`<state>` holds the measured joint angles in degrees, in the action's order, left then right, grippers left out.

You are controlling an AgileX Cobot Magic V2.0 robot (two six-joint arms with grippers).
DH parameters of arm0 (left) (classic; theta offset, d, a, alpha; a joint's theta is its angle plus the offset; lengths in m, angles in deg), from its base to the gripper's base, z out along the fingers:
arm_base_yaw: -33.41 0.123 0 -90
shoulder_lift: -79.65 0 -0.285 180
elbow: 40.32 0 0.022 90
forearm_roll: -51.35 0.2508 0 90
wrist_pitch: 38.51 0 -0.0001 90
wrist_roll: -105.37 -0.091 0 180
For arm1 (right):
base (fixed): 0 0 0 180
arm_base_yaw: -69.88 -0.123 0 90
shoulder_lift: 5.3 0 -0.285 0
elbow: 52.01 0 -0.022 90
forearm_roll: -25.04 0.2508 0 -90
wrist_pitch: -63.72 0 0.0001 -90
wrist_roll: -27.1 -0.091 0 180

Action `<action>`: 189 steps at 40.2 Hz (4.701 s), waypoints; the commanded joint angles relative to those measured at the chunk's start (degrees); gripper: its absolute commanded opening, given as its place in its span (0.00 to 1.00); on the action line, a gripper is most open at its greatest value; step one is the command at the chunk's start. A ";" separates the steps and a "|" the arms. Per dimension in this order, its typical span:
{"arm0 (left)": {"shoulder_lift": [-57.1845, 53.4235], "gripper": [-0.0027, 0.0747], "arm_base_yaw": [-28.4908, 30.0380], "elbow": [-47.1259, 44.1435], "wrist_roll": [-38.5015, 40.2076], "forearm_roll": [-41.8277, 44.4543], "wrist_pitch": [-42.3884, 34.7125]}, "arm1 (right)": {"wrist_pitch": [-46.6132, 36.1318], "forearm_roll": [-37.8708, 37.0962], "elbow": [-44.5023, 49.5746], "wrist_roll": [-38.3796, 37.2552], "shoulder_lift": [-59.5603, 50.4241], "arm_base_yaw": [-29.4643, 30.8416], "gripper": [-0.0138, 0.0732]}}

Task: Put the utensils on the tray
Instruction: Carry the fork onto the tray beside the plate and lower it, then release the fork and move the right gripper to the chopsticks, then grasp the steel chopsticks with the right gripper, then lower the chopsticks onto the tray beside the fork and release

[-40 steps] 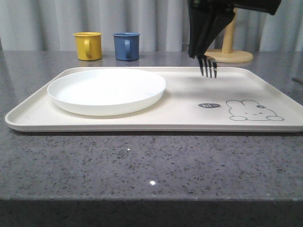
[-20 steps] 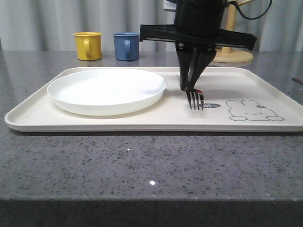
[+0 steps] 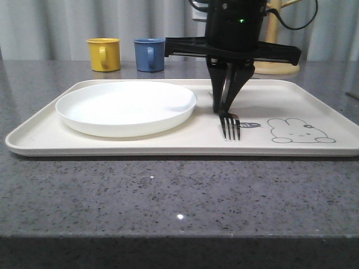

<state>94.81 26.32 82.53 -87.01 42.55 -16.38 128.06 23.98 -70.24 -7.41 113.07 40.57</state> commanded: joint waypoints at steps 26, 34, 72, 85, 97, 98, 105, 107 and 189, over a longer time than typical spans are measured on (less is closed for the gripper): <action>0.55 0.01 -0.49 1.63 0.26 -0.87 -4.93 | 12.31 -1.97 -13.26 11.33 -4.80 3.70 0.48; 0.55 0.01 -0.49 1.63 0.26 -0.87 -4.93 | 12.36 -1.11 -8.54 17.57 -10.64 10.40 0.48; 0.55 0.01 -0.49 1.63 0.26 -0.87 -4.93 | -2.05 1.07 18.73 29.97 -16.28 32.89 0.48; 0.55 0.01 -0.49 1.63 0.26 -0.87 -4.93 | -2.27 1.07 18.73 29.97 -14.28 32.89 0.48; 0.55 0.01 -0.49 1.63 0.26 -0.87 -4.93 | -0.38 0.68 18.73 29.97 -14.28 32.89 0.20; 0.55 0.01 -0.49 1.63 0.26 -0.87 -4.93 | -0.38 0.68 18.73 29.97 -14.28 32.89 0.19; 0.55 0.01 -0.49 1.63 0.26 -0.87 -4.93 | 0.38 0.44 18.61 29.69 -15.87 32.89 0.18; 0.55 0.01 -0.49 1.63 0.26 -0.87 -4.93 | 1.29 0.44 18.30 28.99 -16.98 32.89 0.18; 0.55 0.01 -0.49 1.63 0.26 -0.87 -4.93 | 4.21 3.35 4.50 7.01 -5.80 5.70 0.48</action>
<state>94.81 26.32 82.53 -87.05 42.55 -16.47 133.84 27.19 -64.29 -0.46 109.09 46.23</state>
